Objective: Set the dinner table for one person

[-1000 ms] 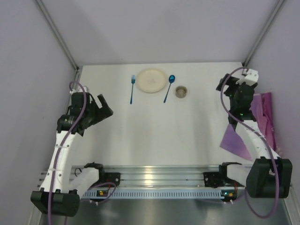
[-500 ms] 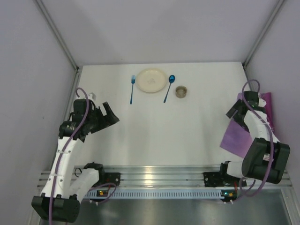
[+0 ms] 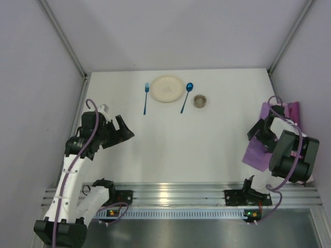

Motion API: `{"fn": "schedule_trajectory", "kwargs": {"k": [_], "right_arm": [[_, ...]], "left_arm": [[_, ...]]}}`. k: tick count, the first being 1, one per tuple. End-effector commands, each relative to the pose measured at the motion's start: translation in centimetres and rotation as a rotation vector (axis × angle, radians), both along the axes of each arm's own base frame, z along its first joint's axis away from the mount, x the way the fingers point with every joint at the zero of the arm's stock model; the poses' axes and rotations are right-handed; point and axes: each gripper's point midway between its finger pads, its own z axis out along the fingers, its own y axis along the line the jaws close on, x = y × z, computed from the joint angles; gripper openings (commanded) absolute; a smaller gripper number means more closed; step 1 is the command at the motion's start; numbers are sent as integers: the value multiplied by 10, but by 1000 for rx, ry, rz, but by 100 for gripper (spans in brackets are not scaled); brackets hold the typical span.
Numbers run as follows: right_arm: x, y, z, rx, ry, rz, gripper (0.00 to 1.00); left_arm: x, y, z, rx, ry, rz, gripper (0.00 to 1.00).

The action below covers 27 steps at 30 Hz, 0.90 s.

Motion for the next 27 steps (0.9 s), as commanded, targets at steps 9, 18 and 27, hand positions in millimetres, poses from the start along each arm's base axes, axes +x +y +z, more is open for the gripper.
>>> {"fn": "schedule_trajectory", "kwargs": {"k": [9, 18, 27], "right_arm": [[16, 30, -29, 106, -7, 76, 19], [14, 173, 15, 146, -65, 374, 0], [-49, 355, 87, 317, -171, 604, 0]], "left_arm": [[-6, 3, 0, 25, -17, -3, 93], [-3, 9, 6, 51, -29, 22, 93], [1, 18, 25, 90, -67, 50, 93]]}}
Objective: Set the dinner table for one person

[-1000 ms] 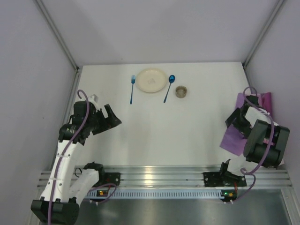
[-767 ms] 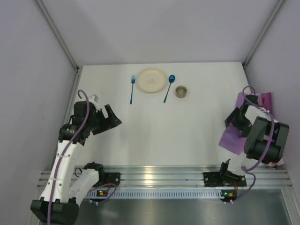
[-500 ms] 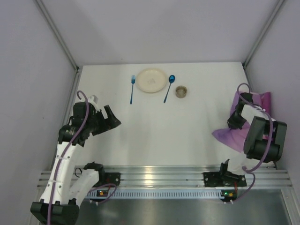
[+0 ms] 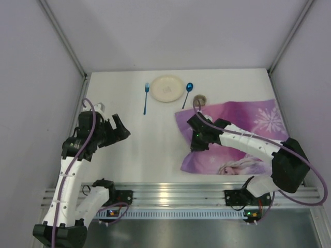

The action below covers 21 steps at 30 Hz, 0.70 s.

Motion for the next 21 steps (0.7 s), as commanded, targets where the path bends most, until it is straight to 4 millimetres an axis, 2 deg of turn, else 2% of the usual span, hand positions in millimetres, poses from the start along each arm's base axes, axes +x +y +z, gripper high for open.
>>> {"fn": "schedule_trajectory", "kwargs": {"k": [1, 7, 8, 11, 12, 13, 14, 15, 17, 18, 19, 20, 21], "right_arm": [[-18, 56, 33, 113, 1, -41, 0], [-20, 140, 51, 223, 6, 25, 0], [-16, 159, 58, 243, -2, 47, 0], [-15, 199, 72, 278, -15, 111, 0], [-19, 208, 73, 283, -12, 132, 0], [-18, 217, 63, 268, 3, 146, 0], [-19, 230, 74, 303, 1, 177, 0], [-19, 235, 74, 303, 0, 190, 2], [-30, 251, 76, 329, 30, 254, 16], [-34, 254, 77, 332, 29, 278, 43], [-39, 256, 77, 328, 31, 300, 56], [-42, 255, 78, 324, 33, 332, 99], [-46, 247, 75, 293, 47, 339, 100]], "left_arm": [[2, 4, 13, 21, -34, 7, 93], [0, 5, 14, 23, -37, 9, 93], [-1, 5, 15, 25, -36, 9, 93], [-3, 7, 17, 37, -38, 13, 93], [-3, 9, 18, 43, -42, 17, 93], [-3, 9, 19, 46, -44, 18, 93], [-4, 10, 20, 49, -45, 20, 93], [-5, 11, 19, 53, -39, 21, 93], [-6, 13, 22, 63, -47, 26, 93], [-6, 13, 23, 66, -50, 27, 93], [-5, 14, 24, 69, -52, 30, 93], [-4, 14, 24, 71, -52, 33, 93], [-3, 15, 24, 72, -52, 36, 93]]}}
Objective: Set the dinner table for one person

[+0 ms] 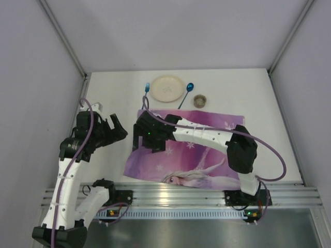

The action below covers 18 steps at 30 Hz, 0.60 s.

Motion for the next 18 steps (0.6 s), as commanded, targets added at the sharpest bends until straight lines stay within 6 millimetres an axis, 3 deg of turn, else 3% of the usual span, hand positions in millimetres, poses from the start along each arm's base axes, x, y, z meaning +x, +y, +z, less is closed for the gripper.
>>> {"fn": "schedule_trajectory", "kwargs": {"k": [1, 3, 4, 6, 7, 8, 9, 10, 11, 12, 13, 14, 16, 18], "right_arm": [[-20, -3, 23, 1, -12, 99, 100], [-23, -24, 18, -55, -29, 109, 100], [-21, -41, 31, -71, -74, 89, 100], [-22, -76, 22, -150, -94, 68, 100], [-19, -99, 37, -159, -133, 35, 100], [-21, -125, 20, -218, -117, 18, 100], [-11, -147, 18, -235, -113, -39, 100], [-7, -167, 28, -210, -134, -78, 100], [-10, -196, 5, -269, -95, -107, 100], [6, -224, 0, -276, -78, -197, 100], [10, -241, 7, -246, -95, -236, 100], [10, -264, -8, -285, -81, -252, 100], [31, -305, -10, -298, -86, -368, 100], [46, -343, -21, -350, -79, -423, 100]], "left_arm": [[3, 4, 16, 20, -46, 8, 94], [8, 3, 13, 15, -36, 11, 93], [12, 1, 13, 7, -42, 7, 93], [18, -5, 11, -18, -39, -11, 93], [25, -9, 14, -32, -63, -21, 93], [29, -14, 12, -51, -58, -38, 93], [34, -17, 1, -64, -24, -39, 93], [40, -20, -2, -77, -17, -43, 93], [51, -25, -10, -89, 2, -51, 95], [56, -32, -16, -111, 14, -62, 95], [62, -38, -21, -118, 23, -72, 95], [74, -54, -30, -116, 30, -112, 95], [86, -69, -42, -81, 52, -124, 95], [99, -103, -61, -97, 103, -207, 95]]}}
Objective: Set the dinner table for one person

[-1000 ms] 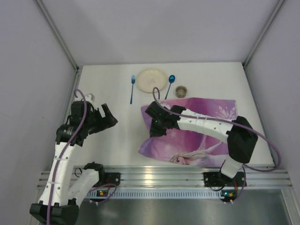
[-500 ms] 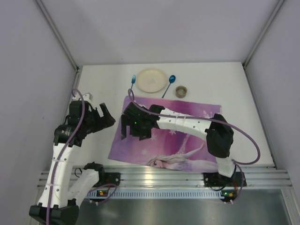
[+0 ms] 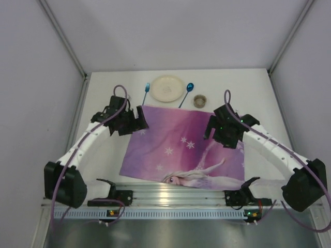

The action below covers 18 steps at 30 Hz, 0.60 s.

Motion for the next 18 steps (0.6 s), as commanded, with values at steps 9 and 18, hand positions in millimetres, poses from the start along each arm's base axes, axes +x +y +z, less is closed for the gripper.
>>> {"fn": "schedule_trajectory", "kwargs": {"k": [9, 18], "right_arm": [[74, -101, -57, -117, 96, -75, 100], [137, -95, -92, -100, 159, -22, 100]], "left_arm": [[61, -70, -88, -88, 143, -86, 94], [29, -29, -135, 121, 344, 128, 94]]}}
